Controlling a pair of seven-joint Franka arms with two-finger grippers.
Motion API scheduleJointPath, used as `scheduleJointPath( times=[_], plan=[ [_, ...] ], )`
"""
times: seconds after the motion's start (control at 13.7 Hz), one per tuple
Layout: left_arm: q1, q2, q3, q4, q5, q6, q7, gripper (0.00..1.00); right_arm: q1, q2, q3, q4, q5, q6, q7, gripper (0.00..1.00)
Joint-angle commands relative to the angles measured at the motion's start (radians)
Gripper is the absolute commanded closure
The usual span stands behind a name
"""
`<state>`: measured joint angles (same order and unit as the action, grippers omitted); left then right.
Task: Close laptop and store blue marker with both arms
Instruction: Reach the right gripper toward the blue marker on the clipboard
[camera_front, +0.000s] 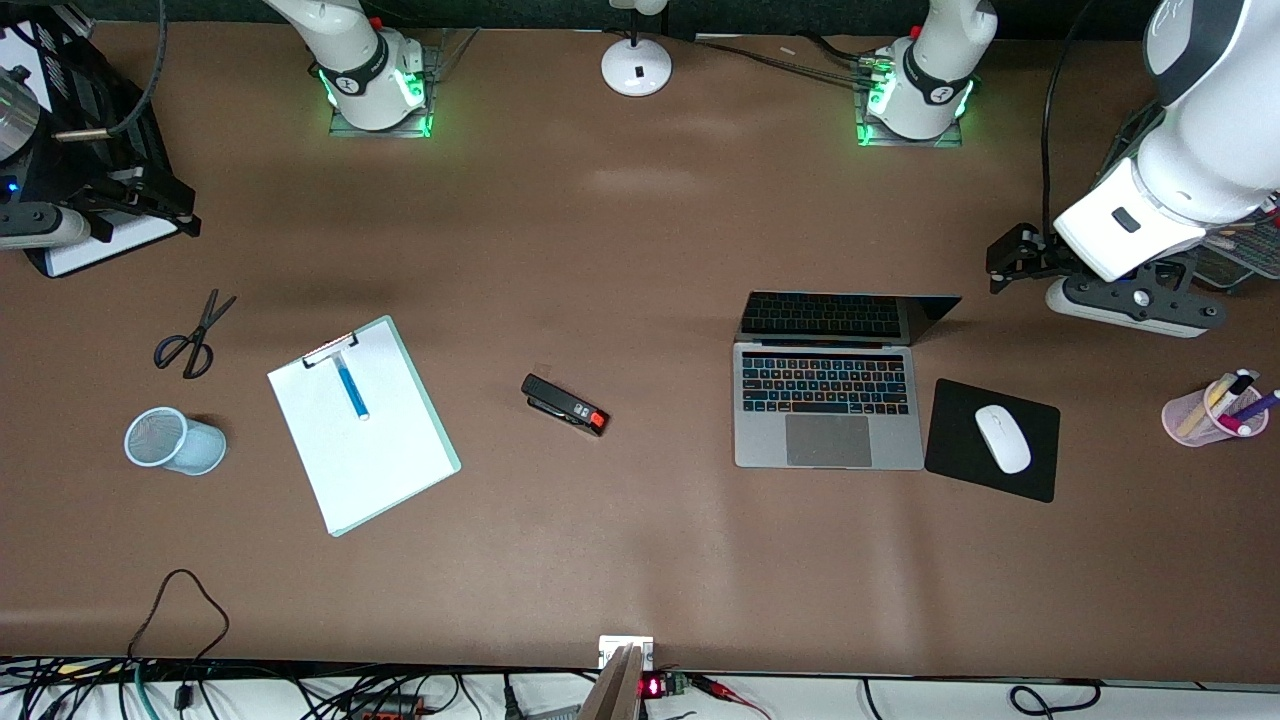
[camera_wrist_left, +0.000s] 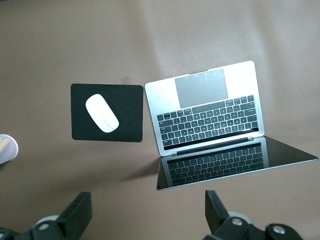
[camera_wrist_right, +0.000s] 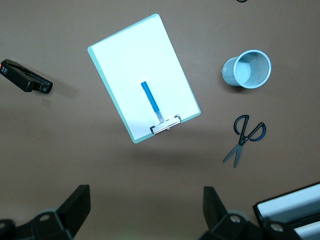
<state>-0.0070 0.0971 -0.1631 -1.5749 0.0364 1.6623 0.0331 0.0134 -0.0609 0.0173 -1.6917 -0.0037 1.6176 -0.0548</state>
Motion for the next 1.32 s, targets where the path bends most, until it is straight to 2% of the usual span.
scheduleJointPath(
  times=[0.0, 0.29, 0.73, 0.8, 0.95, 1.02, 1.1, 1.24],
  plan=[
    [0.012, -0.017, 0.002, -0.011, -0.003, -0.009, 0.016, 0.00, 0.003, 0.007, 0.000, 0.021, 0.010, -0.022, -0.016, 0.00],
    [0.010, -0.017, 0.000, -0.011, -0.004, -0.009, 0.008, 0.00, 0.000, 0.051, -0.002, 0.026, 0.030, 0.013, -0.014, 0.00],
    [0.009, -0.011, -0.006, -0.011, -0.003, -0.016, 0.008, 0.00, 0.013, 0.210, -0.002, -0.051, 0.019, 0.241, -0.095, 0.00],
    [0.007, 0.006, -0.006, -0.010, -0.003, -0.022, 0.010, 0.21, 0.011, 0.231, -0.002, -0.081, 0.018, 0.307, -0.149, 0.00],
    [0.005, 0.024, -0.006, 0.044, -0.001, -0.123, 0.013, 0.77, 0.010, 0.263, -0.002, -0.143, 0.019, 0.443, -0.256, 0.00],
    [0.007, 0.038, -0.006, 0.058, -0.003, -0.166, 0.014, 0.95, 0.013, 0.289, -0.002, -0.146, 0.014, 0.468, -0.278, 0.00],
    [0.007, 0.038, -0.006, 0.058, -0.004, -0.171, 0.016, 1.00, 0.013, 0.315, -0.002, -0.143, 0.014, 0.479, -0.299, 0.00],
    [0.007, 0.038, -0.006, 0.058, -0.006, -0.176, 0.011, 1.00, 0.013, 0.370, -0.002, -0.143, 0.014, 0.537, -0.362, 0.00]
  ],
)
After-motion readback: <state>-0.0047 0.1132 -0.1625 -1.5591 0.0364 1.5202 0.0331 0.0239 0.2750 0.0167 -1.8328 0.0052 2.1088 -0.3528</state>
